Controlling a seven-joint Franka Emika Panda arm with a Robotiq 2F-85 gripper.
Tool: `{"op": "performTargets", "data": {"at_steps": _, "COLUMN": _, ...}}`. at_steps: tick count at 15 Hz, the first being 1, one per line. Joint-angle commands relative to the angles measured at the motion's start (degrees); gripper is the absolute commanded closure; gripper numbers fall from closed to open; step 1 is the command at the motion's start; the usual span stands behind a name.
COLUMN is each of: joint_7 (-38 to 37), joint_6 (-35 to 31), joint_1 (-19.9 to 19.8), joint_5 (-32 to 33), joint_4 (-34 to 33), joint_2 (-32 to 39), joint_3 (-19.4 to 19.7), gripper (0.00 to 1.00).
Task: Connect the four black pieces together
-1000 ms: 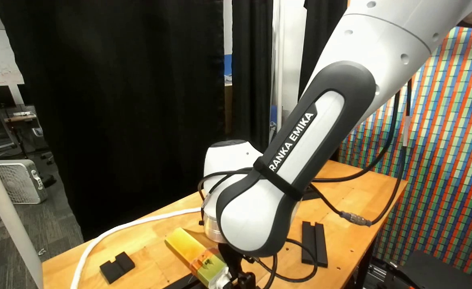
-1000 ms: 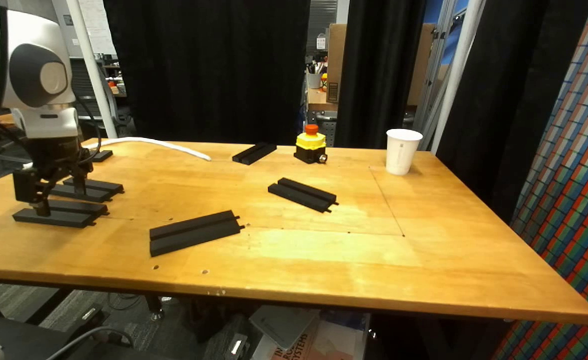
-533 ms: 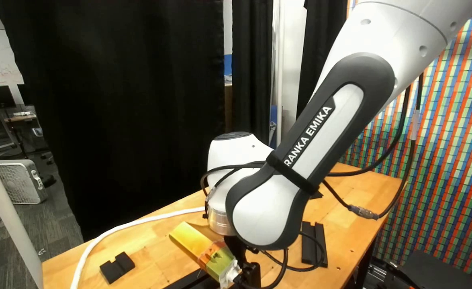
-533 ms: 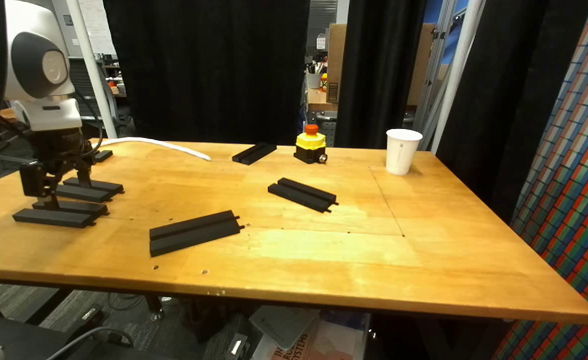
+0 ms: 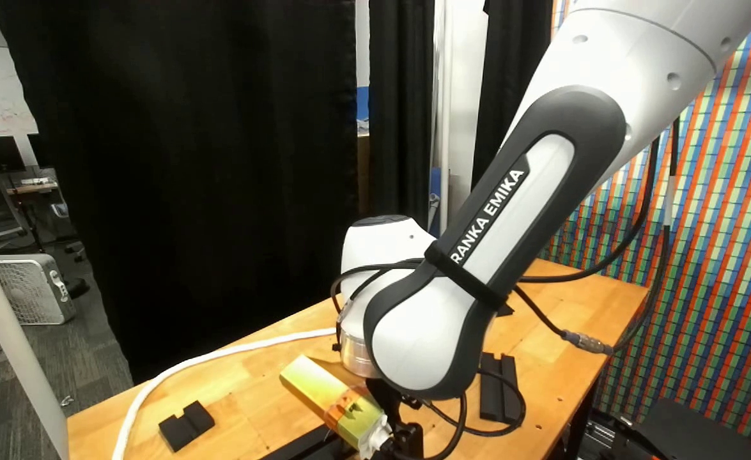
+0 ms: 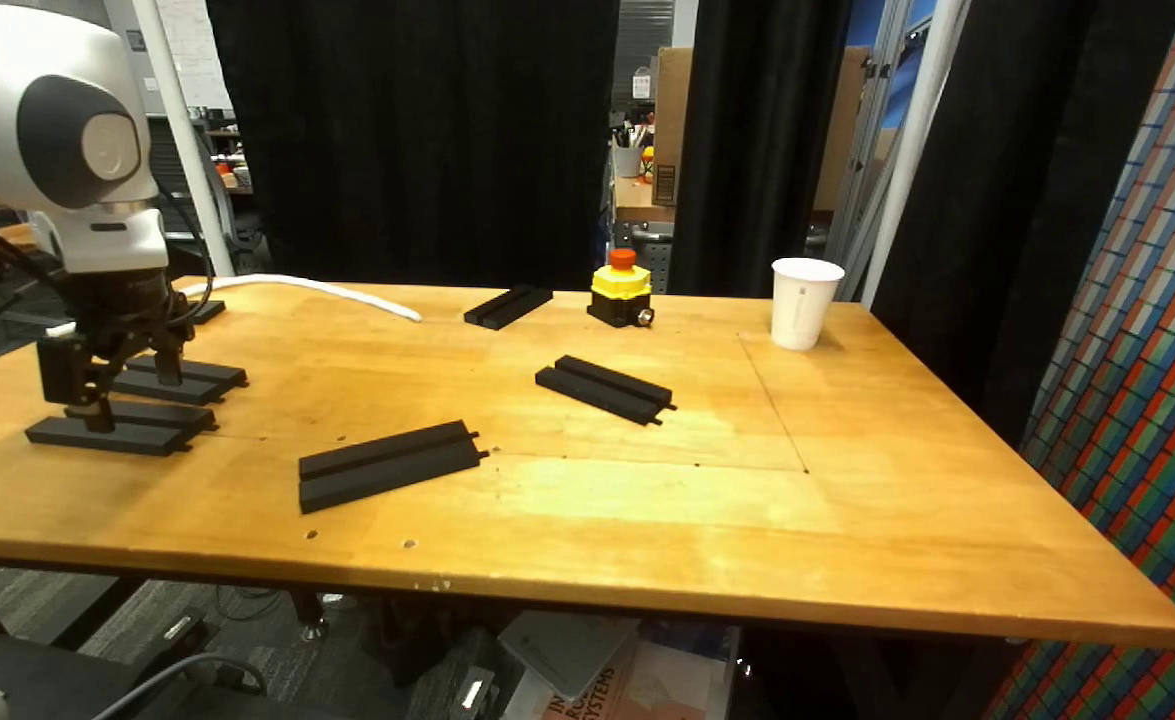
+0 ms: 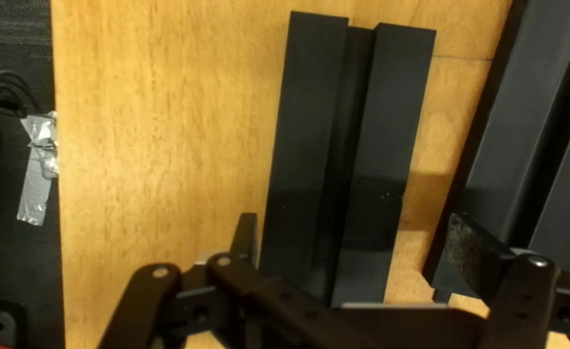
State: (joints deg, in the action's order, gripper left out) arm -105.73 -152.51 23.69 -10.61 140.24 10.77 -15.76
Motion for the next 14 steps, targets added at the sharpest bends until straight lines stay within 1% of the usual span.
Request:
{"op": "performTargets", "data": {"at_steps": 1, "joint_7": 2.37, "joint_6": -2.61, "joint_1": -0.99, "joint_5": -2.05, "joint_4": 2.78, "joint_2": -2.12, "joint_3": -1.25, "gripper": 0.00}}
{"op": "performTargets", "data": {"at_steps": 8, "joint_7": 5.33, "joint_6": -4.11, "joint_1": -1.55, "joint_5": -3.16, "joint_4": 4.37, "joint_2": -2.21, "joint_3": -1.45, "gripper": 0.00}}
{"op": "performTargets", "data": {"at_steps": 12, "joint_7": 4.49, "joint_6": -5.81, "joint_1": -0.59, "joint_5": -2.71, "joint_4": 3.95, "joint_2": -0.97, "joint_3": -1.76, "gripper": 0.00}}
{"op": "performTargets", "data": {"at_steps": 14, "joint_7": 5.07, "joint_6": -7.47, "joint_1": -0.71, "joint_5": -2.94, "joint_4": 4.34, "joint_2": -0.64, "joint_3": -2.20, "gripper": 0.00}}
